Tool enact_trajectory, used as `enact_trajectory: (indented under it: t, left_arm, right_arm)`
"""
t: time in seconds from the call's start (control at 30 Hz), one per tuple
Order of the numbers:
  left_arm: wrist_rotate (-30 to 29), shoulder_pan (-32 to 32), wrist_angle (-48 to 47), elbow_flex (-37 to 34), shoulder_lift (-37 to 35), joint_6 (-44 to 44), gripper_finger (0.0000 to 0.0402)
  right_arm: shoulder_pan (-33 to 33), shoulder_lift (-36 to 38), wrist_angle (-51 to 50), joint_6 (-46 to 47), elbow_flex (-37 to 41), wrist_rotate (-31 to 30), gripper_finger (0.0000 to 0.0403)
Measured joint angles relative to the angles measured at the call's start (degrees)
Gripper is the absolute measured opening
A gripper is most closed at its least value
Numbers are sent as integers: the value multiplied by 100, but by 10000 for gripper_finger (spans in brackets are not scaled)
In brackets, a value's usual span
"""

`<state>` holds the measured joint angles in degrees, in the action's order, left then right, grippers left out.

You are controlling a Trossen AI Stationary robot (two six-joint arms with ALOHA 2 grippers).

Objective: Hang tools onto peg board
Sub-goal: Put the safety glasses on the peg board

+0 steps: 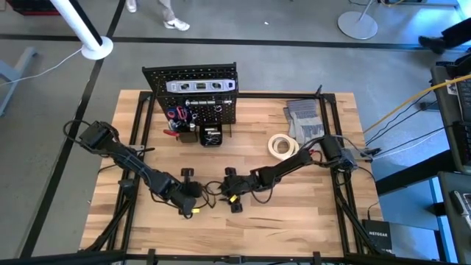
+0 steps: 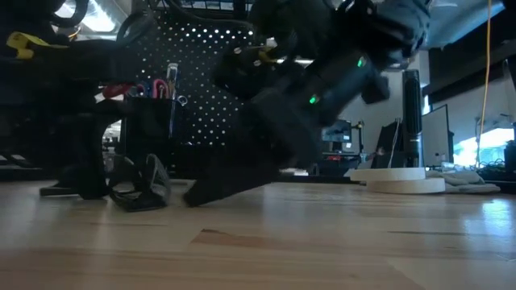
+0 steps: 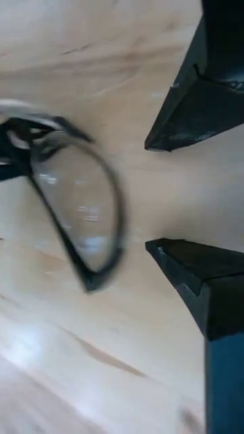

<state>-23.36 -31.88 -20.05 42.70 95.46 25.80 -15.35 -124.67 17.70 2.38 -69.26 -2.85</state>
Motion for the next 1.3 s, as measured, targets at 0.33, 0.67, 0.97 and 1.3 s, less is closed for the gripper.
enact_trajectory:
  t: [0.33, 0.67, 0.97, 1.3]
  left_arm:
    - [1109, 122, -100, 286, -582, 1231, 4]
    - [2708, 735, 8, 345, -1471, 2361, 3]
    - [3487, 1211, 435, 349, -1521, 2568, 4]
    - [3634, 1255, 618, 350, -1521, 2609, 5]
  right_arm:
    - [-200, 1527, -2537, -293, 11, -116, 227]
    - [-1040, 1989, -2038, -1899, 1, -1120, 227]
    - [-1012, 1575, -1021, -3574, -8, -1324, 227]
    - [-996, 1283, -897, -3883, -4, -1723, 192]
